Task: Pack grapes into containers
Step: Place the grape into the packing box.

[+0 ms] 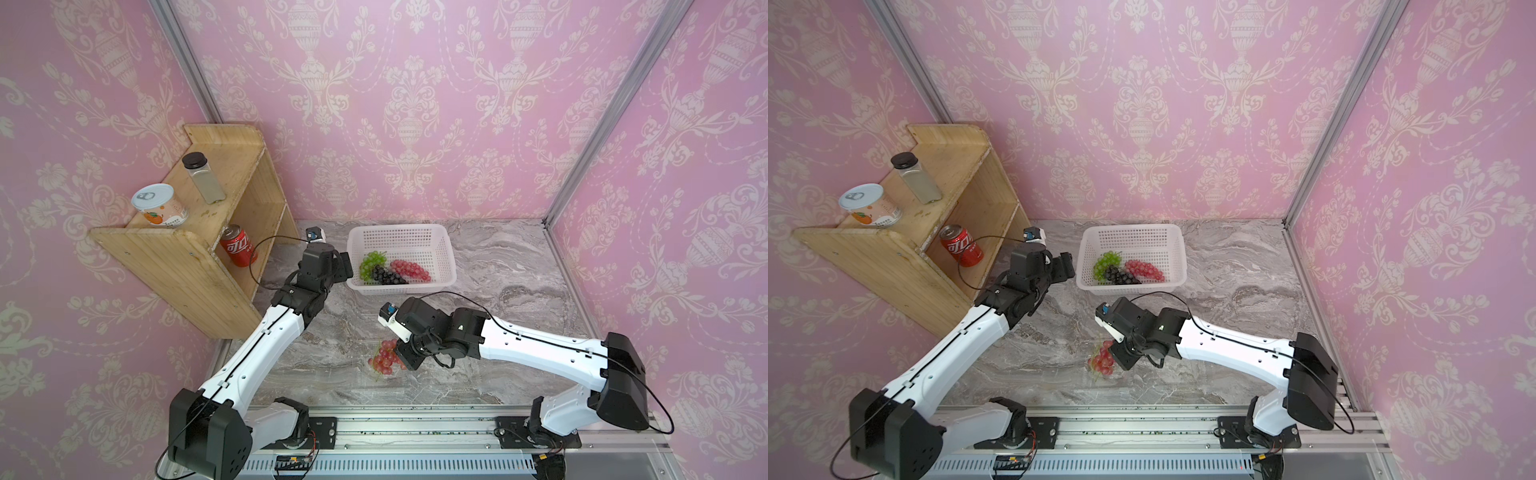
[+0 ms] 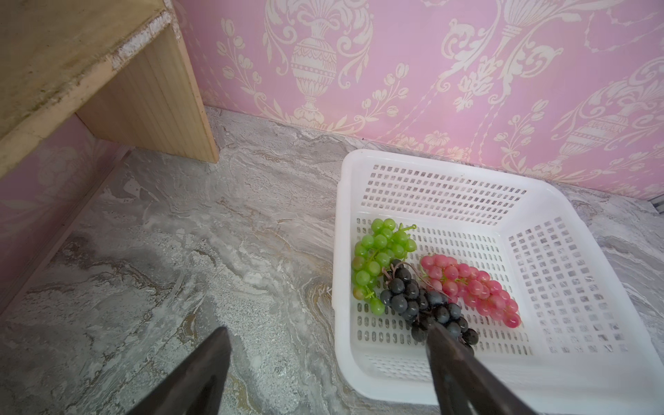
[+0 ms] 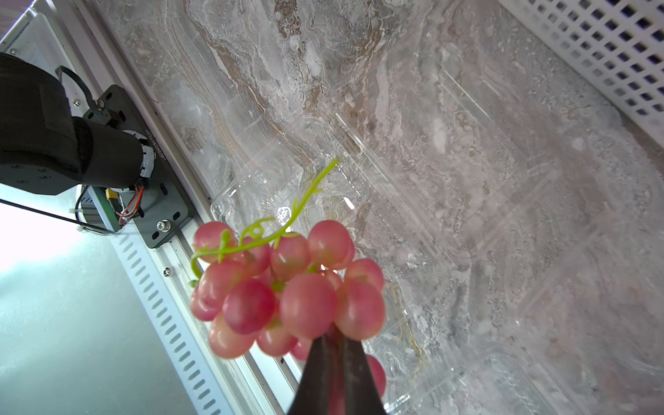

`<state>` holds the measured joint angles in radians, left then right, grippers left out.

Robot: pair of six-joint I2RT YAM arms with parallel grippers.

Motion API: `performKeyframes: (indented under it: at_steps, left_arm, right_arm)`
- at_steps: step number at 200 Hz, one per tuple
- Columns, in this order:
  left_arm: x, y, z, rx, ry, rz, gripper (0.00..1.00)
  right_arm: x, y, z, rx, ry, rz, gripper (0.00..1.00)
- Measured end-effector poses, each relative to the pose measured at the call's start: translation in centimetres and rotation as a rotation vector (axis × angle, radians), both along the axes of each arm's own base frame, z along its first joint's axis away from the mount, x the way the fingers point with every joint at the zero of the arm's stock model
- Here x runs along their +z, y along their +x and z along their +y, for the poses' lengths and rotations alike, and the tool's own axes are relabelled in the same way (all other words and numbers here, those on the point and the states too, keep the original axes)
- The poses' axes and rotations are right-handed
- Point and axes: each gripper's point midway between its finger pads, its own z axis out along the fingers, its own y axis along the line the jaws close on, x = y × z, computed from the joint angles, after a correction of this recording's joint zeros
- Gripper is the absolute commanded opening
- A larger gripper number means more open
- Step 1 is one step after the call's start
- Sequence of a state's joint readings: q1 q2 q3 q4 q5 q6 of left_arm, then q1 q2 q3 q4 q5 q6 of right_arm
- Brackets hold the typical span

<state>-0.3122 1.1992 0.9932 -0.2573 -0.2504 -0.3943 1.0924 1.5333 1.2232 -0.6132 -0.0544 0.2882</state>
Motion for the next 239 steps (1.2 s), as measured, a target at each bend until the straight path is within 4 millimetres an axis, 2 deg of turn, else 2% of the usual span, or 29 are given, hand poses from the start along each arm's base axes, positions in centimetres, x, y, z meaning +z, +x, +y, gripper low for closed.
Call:
performKeyframes:
  at_steps: [52, 69, 84, 96, 112, 154, 175, 195, 211, 220, 227, 239]
  left_arm:
    - [0.3, -0.3, 0.1, 0.003, -0.007, -0.006, 0.86]
    - [0.3, -0.3, 0.1, 0.003, -0.007, -0.005, 0.87]
    - [0.2, -0.4, 0.1, 0.003, -0.006, -0.002, 0.87]
    - [0.1, -0.4, 0.1, 0.003, -0.004, 0.002, 0.86]
    - [-0.2, -0.5, 0.2, 0.003, -0.002, 0.008, 0.87]
    - [-0.4, -0.5, 0.2, 0.003, -0.001, 0.012, 0.87]
    - [-0.4, -0.5, 0.2, 0.003, -0.001, 0.012, 0.87]
    - [-0.4, -0.5, 0.2, 0.004, -0.003, 0.011, 0.87]
    - [-0.3, -0.5, 0.2, 0.007, -0.011, 0.010, 0.86]
    - [-0.3, -0.5, 0.1, 0.009, -0.015, 0.007, 0.86]
    - [-0.2, -0.4, 0.1, 0.010, -0.019, 0.004, 0.86]
    - [-0.1, -0.4, 0.0, 0.005, -0.025, -0.001, 0.87]
  right_arm:
    - [-4.3, 0.6, 1.6, -0.022, -0.054, 0.049, 0.00]
    - [-5.3, 0.6, 2.0, -0.017, -0.069, 0.064, 0.04]
    - [-5.7, 0.6, 2.4, -0.016, -0.072, 0.075, 0.18]
    - [-5.8, 0.7, 2.8, -0.019, -0.069, 0.085, 0.42]
    - [-5.6, 0.7, 3.2, -0.022, -0.057, 0.089, 0.59]
    - [-4.1, 0.8, 3.3, -0.023, -0.037, 0.077, 0.62]
    - [-1.5, 1.2, 2.8, -0.024, -0.027, 0.039, 0.66]
    - [3.6, 3.4, 2.8, -0.040, 0.044, -0.039, 0.73]
    - [8.5, 7.4, 1.6, -0.111, 0.143, -0.114, 0.78]
    - [11.0, 10.4, 0.2, -0.173, 0.194, -0.156, 0.82]
    - [12.4, 12.7, -1.0, -0.218, 0.217, -0.191, 0.83]
    - [13.6, 16.3, -3.0, -0.291, 0.229, -0.229, 0.86]
